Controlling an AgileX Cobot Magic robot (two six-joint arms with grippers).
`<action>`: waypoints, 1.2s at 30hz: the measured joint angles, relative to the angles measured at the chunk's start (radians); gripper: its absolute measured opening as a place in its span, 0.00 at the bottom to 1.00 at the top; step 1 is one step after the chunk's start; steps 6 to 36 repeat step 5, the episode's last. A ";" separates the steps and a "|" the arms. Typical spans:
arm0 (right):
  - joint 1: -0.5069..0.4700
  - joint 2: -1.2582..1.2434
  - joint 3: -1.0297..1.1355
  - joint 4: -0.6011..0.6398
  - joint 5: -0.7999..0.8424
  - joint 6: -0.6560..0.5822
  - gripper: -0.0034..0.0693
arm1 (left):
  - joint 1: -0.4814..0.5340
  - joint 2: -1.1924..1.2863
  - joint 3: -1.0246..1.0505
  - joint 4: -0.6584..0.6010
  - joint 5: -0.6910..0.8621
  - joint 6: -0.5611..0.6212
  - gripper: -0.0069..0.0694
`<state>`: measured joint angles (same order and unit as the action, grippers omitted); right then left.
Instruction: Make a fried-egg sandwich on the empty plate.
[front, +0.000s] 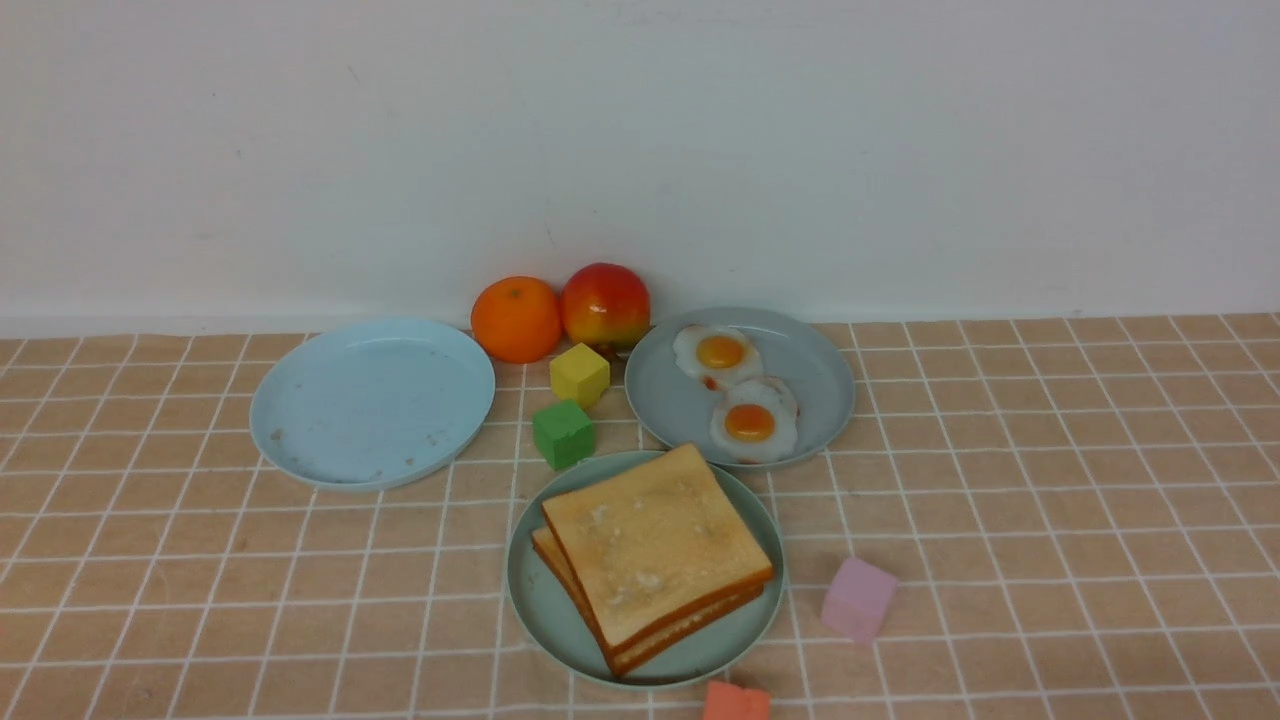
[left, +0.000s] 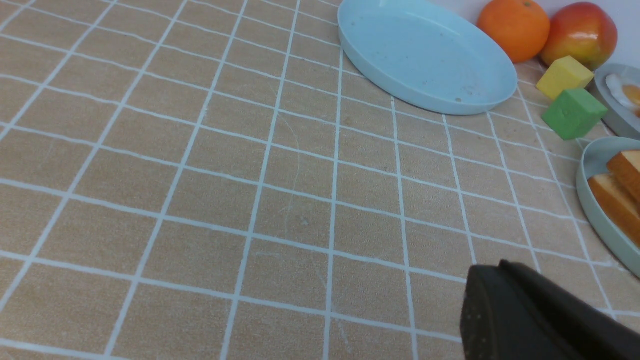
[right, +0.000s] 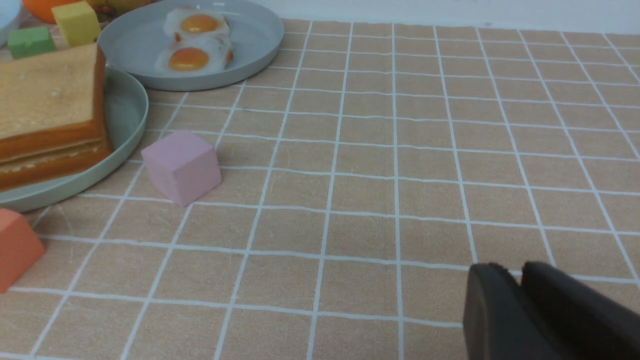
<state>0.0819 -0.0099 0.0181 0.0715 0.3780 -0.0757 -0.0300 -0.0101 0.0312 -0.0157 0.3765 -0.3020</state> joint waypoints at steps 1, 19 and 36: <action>0.000 0.000 0.000 0.000 0.000 0.000 0.19 | 0.000 0.000 0.000 0.000 0.000 0.000 0.09; 0.000 0.000 0.000 0.000 0.000 0.000 0.20 | 0.000 0.000 0.000 0.000 0.000 0.000 0.10; 0.000 0.000 0.000 0.000 0.000 0.000 0.20 | 0.000 0.000 0.000 0.000 0.000 0.000 0.10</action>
